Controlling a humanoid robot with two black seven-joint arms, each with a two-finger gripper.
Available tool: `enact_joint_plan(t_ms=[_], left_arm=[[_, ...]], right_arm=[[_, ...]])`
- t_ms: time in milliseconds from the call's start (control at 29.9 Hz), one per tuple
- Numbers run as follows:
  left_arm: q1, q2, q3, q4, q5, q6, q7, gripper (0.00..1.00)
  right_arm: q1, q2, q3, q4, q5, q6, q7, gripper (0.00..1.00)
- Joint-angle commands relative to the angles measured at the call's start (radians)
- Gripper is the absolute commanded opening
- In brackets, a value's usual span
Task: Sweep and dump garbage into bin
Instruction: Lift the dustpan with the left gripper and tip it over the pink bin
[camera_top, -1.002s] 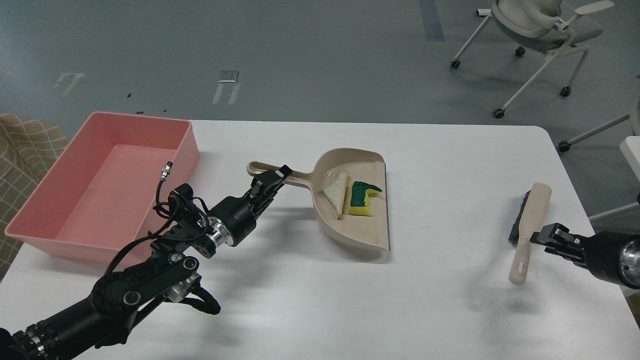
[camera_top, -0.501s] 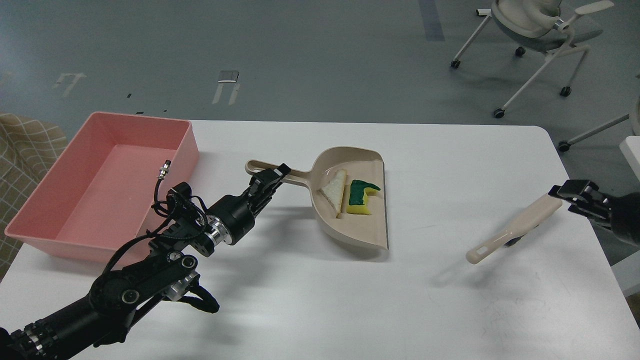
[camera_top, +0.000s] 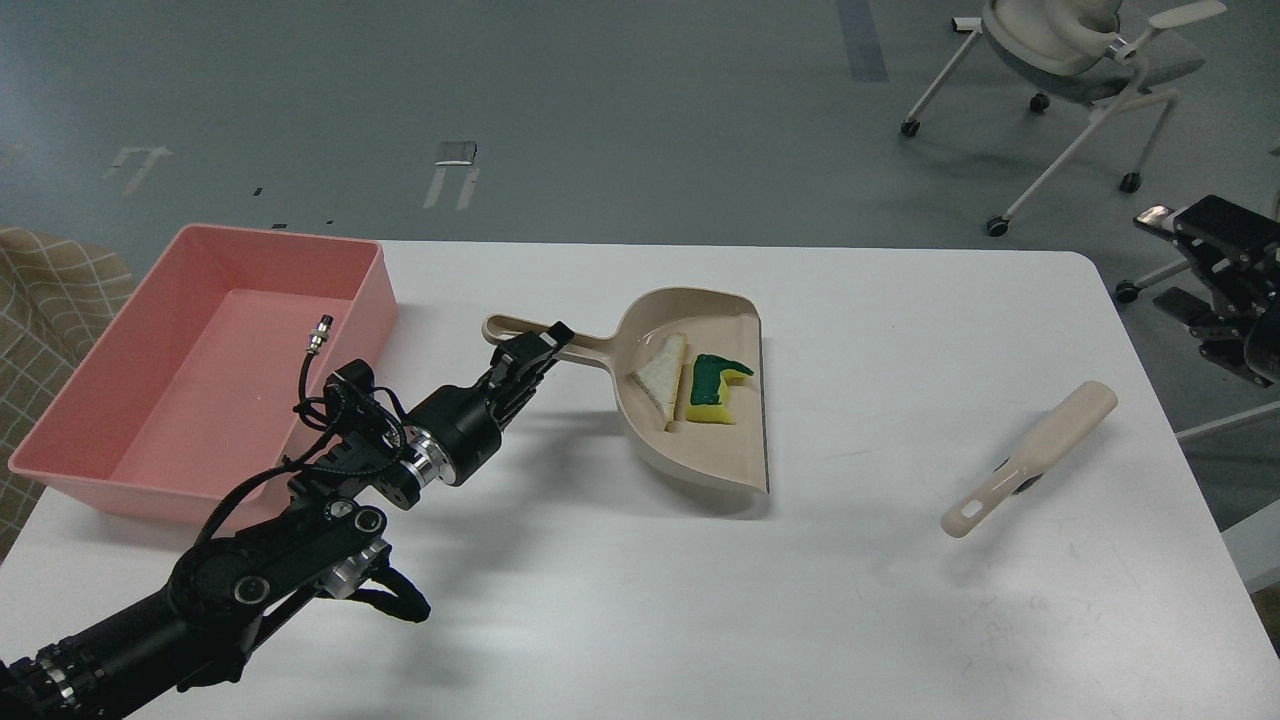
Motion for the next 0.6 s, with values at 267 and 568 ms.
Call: enact_joint_plan(t_ms=[267, 568], left_arm=[[0.007, 0.055, -0.081, -0.105, -0.08, -0.007, 0.0, 0.07], [0.048, 0.229, -0.172, -0.239, -0.226, -0.053, 0.0, 0.08]], right_arm=[[0.01, 0.374, 0.173, -0.035, 0.018, 0.0, 0.006, 0.98], [-0.001, 0.414, 0.192, -0.12, 0.426, 0.0, 0.009, 0.98]])
